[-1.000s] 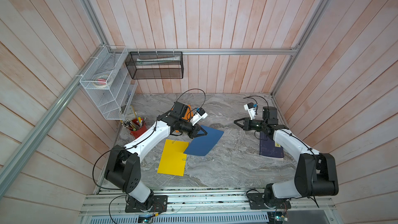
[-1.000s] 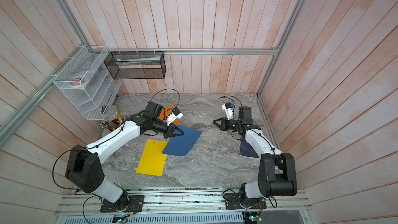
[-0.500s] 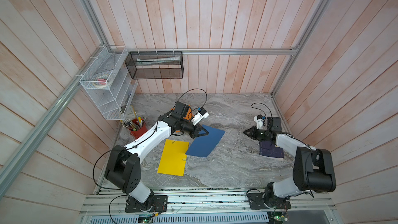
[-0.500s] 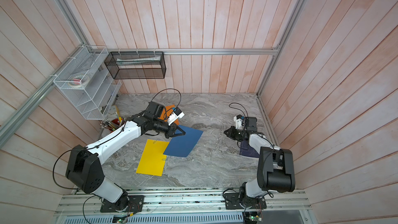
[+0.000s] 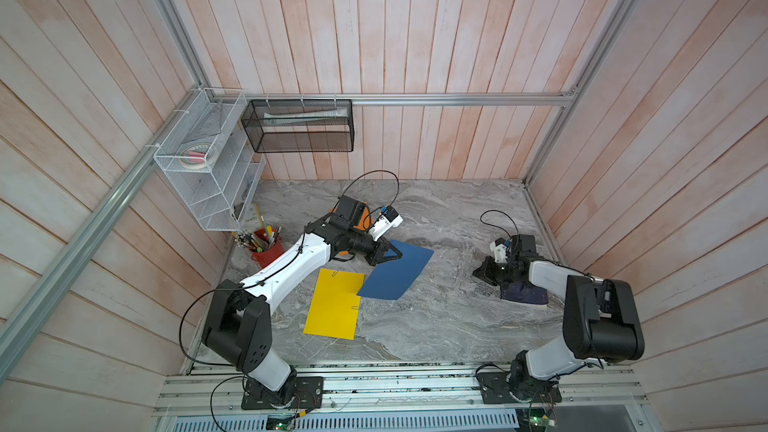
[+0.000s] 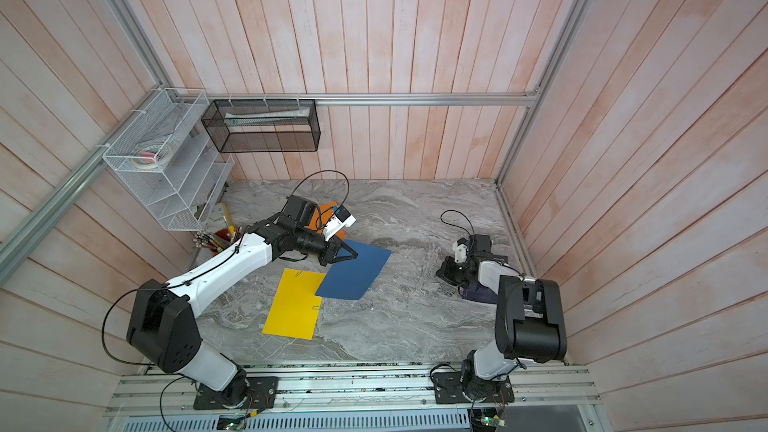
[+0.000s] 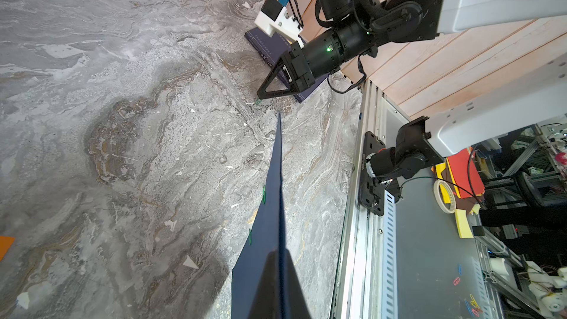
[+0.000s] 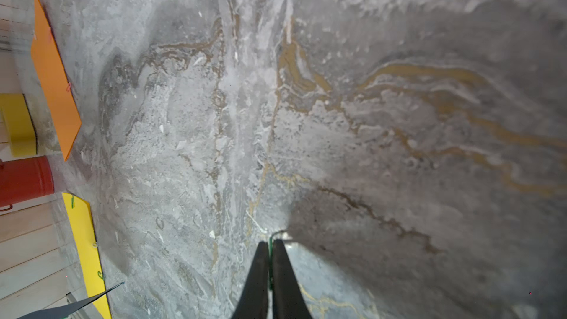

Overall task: Unclip the paperclips from the documents
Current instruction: Place the paper clip at the center of the board.

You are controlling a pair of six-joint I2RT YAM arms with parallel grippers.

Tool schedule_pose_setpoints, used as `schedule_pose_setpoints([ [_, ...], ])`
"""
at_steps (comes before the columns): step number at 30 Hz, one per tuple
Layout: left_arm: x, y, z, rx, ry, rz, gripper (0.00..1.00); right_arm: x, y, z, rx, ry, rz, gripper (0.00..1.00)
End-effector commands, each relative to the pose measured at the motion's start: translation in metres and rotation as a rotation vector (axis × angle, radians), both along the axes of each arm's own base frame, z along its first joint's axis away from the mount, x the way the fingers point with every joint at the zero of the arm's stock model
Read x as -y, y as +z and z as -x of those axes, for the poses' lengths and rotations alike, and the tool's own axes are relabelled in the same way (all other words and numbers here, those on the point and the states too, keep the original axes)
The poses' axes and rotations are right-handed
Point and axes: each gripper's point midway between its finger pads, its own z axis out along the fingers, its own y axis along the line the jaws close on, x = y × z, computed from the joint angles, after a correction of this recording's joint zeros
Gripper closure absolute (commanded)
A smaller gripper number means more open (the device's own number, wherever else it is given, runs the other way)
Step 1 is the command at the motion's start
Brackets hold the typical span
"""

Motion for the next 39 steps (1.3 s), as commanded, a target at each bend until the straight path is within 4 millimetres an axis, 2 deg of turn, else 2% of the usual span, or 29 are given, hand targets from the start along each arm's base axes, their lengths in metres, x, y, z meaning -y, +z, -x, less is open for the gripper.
schedule_pose_setpoints([
  [1, 0.003, 0.014, -0.004, 0.046, 0.004, 0.018, 1.00, 0.009, -0.015, 0.013, -0.073, -0.023, 0.047, 0.89],
  [10, 0.001, 0.012, -0.004, 0.049, 0.012, 0.010, 1.00, 0.019, -0.016, 0.016, -0.090, -0.037, 0.109, 0.69],
  [18, 0.000, 0.011, -0.004, 0.050, 0.020, 0.012, 1.00, 0.021, -0.004, 0.011, -0.057, -0.029, 0.128, 0.65],
  [23, 0.000, 0.013, -0.004, 0.058, 0.025, 0.020, 1.00, 0.012, 0.021, 0.000, 0.027, 0.017, 0.117, 0.62],
  [26, 0.001, 0.017, -0.005, 0.065, 0.026, 0.035, 1.00, -0.006, 0.049, -0.009, 0.132, 0.091, 0.117, 0.58],
  [31, 0.002, 0.030, -0.009, 0.082, 0.025, 0.095, 1.00, -0.060, 0.109, -0.015, 0.388, 0.275, -0.025, 0.53],
  [34, -0.001, 0.037, -0.011, 0.094, 0.024, 0.165, 1.00, -0.097, 0.145, -0.003, 0.571, 0.416, -0.131, 0.50],
  [39, -0.004, 0.045, -0.010, 0.099, 0.012, 0.208, 1.00, -0.130, 0.182, 0.023, 0.754, 0.571, -0.257, 0.40],
])
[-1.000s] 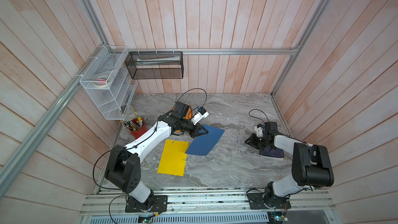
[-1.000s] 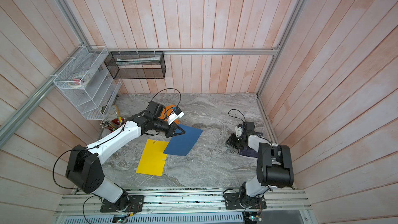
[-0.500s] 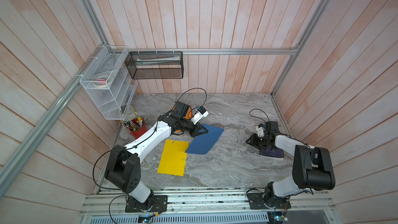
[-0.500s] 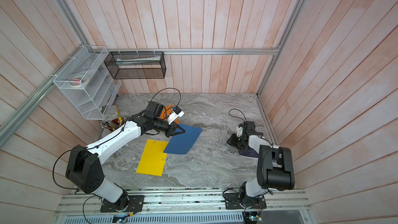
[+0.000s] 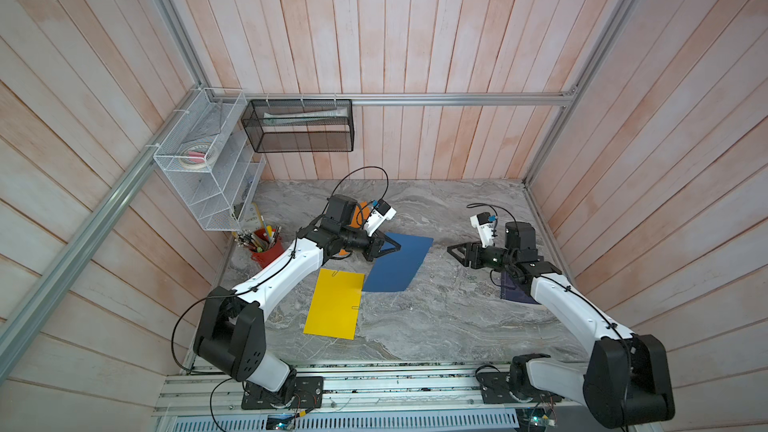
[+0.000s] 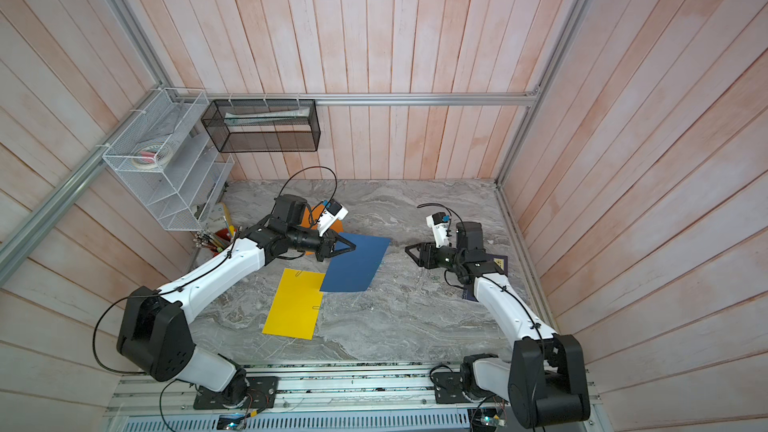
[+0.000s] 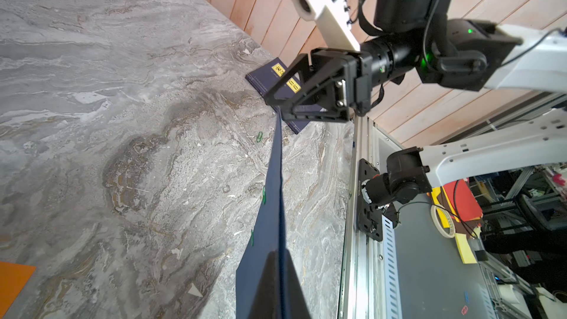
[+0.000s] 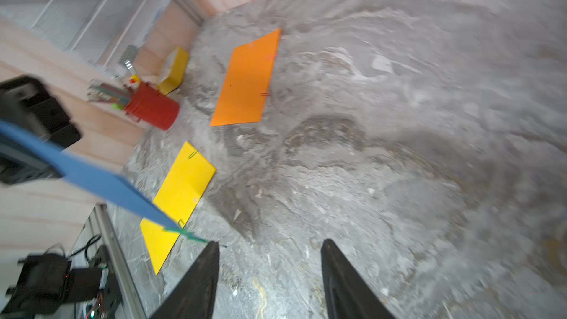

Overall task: Unclip the paperclips from the documents
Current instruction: Place the paper clip at the center of the board, then adjust the document.

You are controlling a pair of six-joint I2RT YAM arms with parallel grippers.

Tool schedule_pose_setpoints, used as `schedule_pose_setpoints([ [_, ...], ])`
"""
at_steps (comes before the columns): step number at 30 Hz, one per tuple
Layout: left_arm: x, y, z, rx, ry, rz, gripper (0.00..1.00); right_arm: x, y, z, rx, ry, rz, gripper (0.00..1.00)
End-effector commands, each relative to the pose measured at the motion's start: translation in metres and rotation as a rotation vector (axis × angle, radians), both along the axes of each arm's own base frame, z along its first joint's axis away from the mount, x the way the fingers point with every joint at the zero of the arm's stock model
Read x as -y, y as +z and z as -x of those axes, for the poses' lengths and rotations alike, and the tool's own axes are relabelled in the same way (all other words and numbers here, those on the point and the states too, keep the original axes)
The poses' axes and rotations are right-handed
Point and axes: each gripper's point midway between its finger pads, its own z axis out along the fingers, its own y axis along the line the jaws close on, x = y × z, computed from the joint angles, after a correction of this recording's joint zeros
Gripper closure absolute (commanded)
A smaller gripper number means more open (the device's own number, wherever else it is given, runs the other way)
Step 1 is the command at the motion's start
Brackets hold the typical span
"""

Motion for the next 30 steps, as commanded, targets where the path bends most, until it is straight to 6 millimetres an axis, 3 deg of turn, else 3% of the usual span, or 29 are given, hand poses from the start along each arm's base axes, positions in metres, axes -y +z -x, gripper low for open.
schedule_pose_setpoints([
  [1, 0.003, 0.023, 0.004, 0.047, -0.036, 0.072, 1.00, -0.025, 0.030, 0.019, 0.152, 0.179, -0.107, 0.39],
  [4, 0.003, 0.026, 0.006, 0.047, -0.051, 0.073, 1.00, -0.039, 0.040, 0.031, 0.222, 0.274, -0.135, 0.37],
  [14, 0.009, 0.045, 0.011, 0.039, -0.114, 0.124, 1.00, -0.061, 0.056, 0.029, 0.298, 0.427, -0.205, 0.36],
  [20, 0.011, 0.042, 0.011, 0.020, -0.130, 0.124, 1.00, -0.077, 0.068, 0.037, 0.316, 0.528, -0.263, 0.39],
  [26, 0.012, 0.041, 0.010, 0.019, -0.131, 0.125, 1.00, -0.083, 0.073, 0.040, 0.296, 0.573, -0.302, 0.52],
  [30, 0.012, 0.041, 0.010, 0.017, -0.131, 0.124, 1.00, -0.084, 0.076, 0.041, 0.290, 0.586, -0.319, 0.71],
])
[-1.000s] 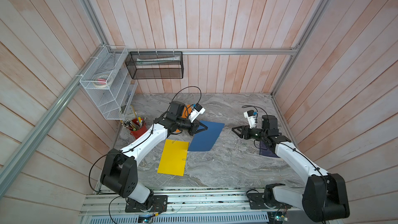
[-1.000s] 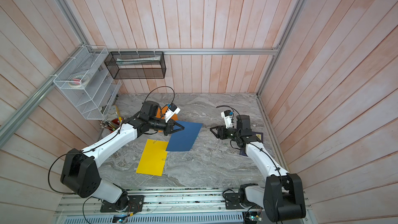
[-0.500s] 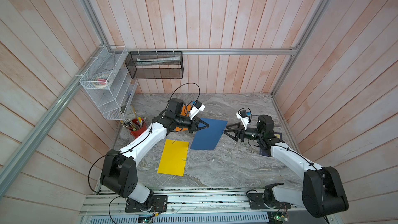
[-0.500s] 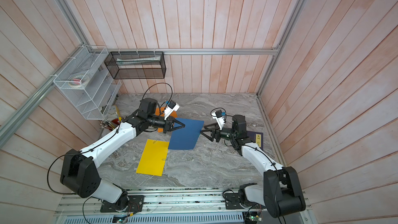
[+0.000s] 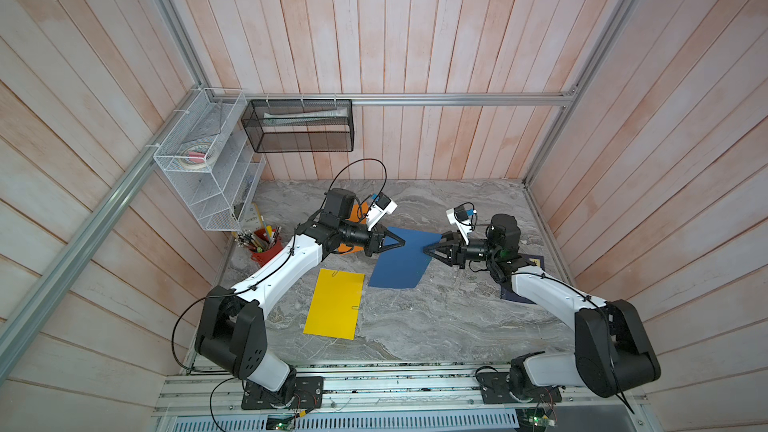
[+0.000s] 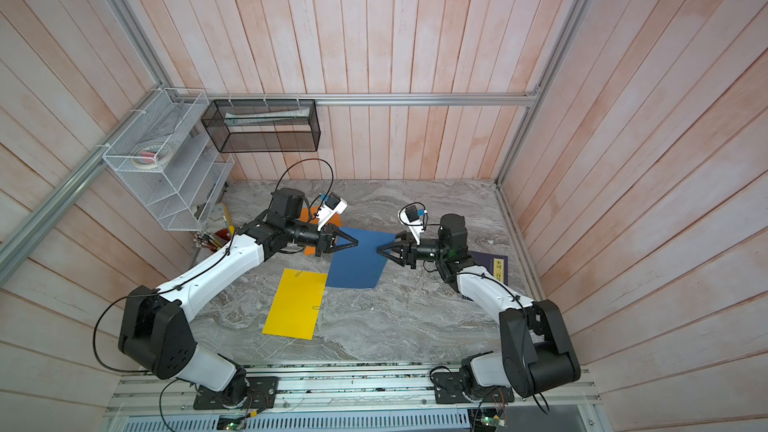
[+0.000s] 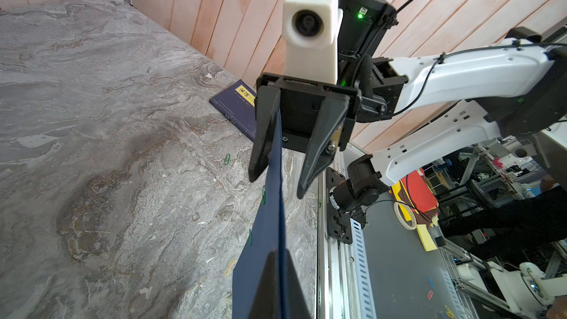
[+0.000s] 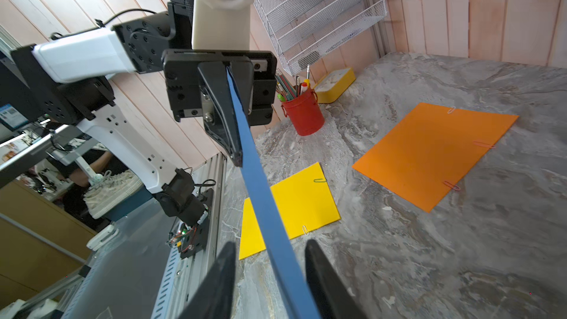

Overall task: Unclip the paperclips from the documents
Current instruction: Adjust the document.

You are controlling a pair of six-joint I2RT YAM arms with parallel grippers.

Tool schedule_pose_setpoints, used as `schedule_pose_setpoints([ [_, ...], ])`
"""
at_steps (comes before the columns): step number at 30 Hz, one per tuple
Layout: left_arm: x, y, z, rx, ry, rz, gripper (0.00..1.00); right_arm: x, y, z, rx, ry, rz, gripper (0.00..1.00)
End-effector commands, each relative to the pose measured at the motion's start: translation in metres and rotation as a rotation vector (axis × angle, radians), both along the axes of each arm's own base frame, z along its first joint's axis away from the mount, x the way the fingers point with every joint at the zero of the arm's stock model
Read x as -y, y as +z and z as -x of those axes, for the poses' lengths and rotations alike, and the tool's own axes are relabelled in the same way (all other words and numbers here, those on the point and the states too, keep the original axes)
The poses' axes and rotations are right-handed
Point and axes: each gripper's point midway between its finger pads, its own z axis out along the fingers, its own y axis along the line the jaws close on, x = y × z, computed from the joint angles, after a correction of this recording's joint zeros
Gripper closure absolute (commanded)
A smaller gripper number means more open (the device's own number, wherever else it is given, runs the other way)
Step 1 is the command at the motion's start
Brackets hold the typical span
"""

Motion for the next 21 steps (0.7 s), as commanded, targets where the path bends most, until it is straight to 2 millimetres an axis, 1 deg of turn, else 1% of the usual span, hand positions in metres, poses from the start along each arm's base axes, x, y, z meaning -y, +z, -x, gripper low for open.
schedule_pose_setpoints([
  [1, 0.003, 0.009, 0.000, 0.011, -0.021, 0.017, 1.00, -0.003, 0.017, 0.004, 0.038, 0.048, -0.034, 0.76],
  [4, 0.003, 0.009, 0.000, 0.012, -0.020, 0.016, 1.00, -0.004, 0.017, 0.006, 0.035, 0.058, -0.035, 0.87],
  [8, 0.003, 0.009, -0.001, 0.013, -0.016, 0.013, 1.00, -0.004, 0.018, 0.006, 0.033, 0.062, -0.036, 0.98],
  [9, 0.003, 0.009, -0.002, 0.013, -0.015, 0.013, 1.00, -0.003, 0.018, 0.005, 0.034, 0.059, -0.036, 1.00],
  [12, 0.003, 0.009, -0.003, 0.011, -0.008, 0.007, 0.99, -0.003, 0.020, 0.006, 0.035, 0.064, -0.037, 1.00],
  [14, 0.003, 0.008, -0.004, 0.004, -0.004, 0.002, 0.91, -0.003, 0.022, 0.005, 0.037, 0.065, -0.038, 1.00],
  [16, 0.002, 0.006, -0.004, -0.007, -0.003, -0.004, 0.79, -0.002, 0.025, 0.004, 0.040, 0.060, -0.040, 1.00],
  [19, 0.002, 0.005, -0.001, -0.017, -0.008, -0.002, 0.73, 0.001, 0.030, 0.002, 0.052, 0.052, -0.046, 1.00],
  [21, 0.001, 0.003, 0.001, -0.025, -0.012, -0.002, 0.71, 0.003, 0.034, 0.002, 0.060, 0.051, -0.049, 1.00],
])
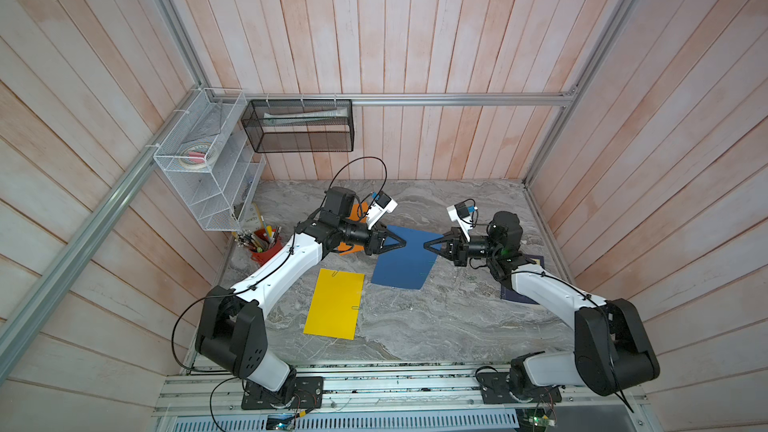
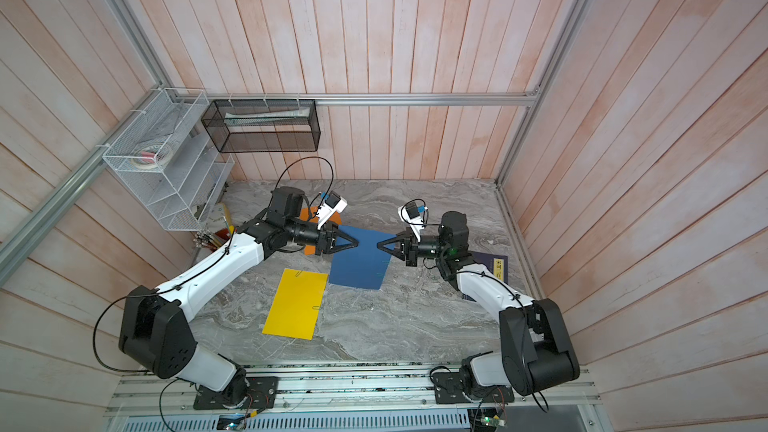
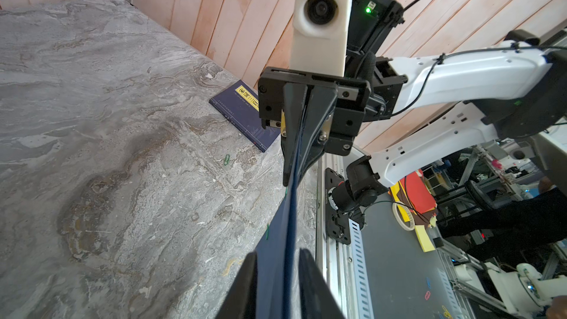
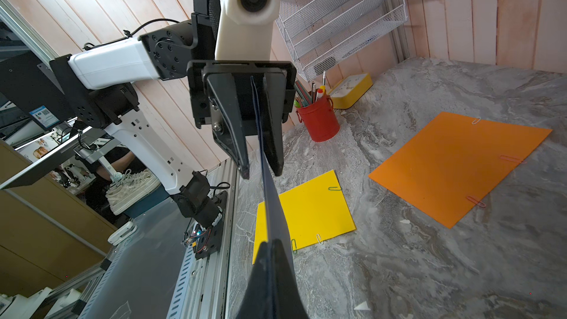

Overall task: Unclip the paperclips from the documents
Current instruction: Adjust the document.

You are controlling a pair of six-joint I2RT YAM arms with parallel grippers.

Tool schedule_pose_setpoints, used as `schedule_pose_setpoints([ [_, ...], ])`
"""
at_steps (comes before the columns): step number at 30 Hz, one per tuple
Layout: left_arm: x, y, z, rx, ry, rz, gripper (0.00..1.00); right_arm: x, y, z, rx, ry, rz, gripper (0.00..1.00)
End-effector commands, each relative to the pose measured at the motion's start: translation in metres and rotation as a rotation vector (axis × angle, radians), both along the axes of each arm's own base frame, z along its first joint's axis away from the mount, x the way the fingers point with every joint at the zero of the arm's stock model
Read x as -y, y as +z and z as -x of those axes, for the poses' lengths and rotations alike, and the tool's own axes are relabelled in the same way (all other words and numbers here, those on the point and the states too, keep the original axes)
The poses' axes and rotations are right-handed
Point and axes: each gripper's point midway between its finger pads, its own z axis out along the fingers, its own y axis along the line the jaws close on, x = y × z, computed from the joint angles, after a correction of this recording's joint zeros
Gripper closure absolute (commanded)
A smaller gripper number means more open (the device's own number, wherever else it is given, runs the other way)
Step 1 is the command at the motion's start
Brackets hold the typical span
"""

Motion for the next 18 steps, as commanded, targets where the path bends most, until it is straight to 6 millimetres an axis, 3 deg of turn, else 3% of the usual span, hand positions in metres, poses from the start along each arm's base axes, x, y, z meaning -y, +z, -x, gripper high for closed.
schedule_pose_setpoints([
  [1, 0.001, -0.002, 0.003, -0.016, -0.019, 0.004, 0.71, 0.003, 0.020, 0.000, 0.056, 0.013, -0.023, 1.00],
  [18, 0.002, -0.025, 0.017, -0.094, -0.060, -0.010, 0.75, 0.007, 0.033, -0.005, 0.082, -0.005, -0.026, 1.00],
])
